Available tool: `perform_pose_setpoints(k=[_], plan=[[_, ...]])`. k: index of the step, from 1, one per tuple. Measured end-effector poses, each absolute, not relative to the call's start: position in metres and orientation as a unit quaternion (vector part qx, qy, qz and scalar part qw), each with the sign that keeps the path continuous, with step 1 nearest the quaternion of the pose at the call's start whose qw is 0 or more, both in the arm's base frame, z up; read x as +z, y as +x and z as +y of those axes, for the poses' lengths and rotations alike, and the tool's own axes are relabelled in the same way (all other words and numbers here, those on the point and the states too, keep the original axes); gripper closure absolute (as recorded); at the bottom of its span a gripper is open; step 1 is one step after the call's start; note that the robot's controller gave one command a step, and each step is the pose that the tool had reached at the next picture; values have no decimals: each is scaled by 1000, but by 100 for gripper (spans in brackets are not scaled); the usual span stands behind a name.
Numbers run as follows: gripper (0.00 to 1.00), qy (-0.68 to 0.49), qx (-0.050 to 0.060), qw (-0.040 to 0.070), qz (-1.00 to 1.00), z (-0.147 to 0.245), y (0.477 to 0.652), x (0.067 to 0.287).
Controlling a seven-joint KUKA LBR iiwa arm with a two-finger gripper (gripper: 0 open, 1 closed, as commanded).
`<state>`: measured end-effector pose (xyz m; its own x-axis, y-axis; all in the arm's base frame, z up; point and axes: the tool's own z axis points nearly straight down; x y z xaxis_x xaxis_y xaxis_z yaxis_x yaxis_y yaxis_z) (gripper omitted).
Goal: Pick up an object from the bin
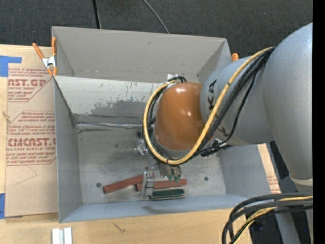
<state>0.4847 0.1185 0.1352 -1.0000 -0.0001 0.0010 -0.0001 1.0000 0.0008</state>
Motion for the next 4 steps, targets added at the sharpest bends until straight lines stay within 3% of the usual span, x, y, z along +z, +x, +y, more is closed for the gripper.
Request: perform_pose_setpoints(k=[1,2,3,4], plan=[[0,0,0,1,-1000,118,485,135],[100,-118,-1,1,-993,132,494,70],[100,-118,-1,1,-993,132,494,70],[100,-103,0,-1,-995,153,536,200]])
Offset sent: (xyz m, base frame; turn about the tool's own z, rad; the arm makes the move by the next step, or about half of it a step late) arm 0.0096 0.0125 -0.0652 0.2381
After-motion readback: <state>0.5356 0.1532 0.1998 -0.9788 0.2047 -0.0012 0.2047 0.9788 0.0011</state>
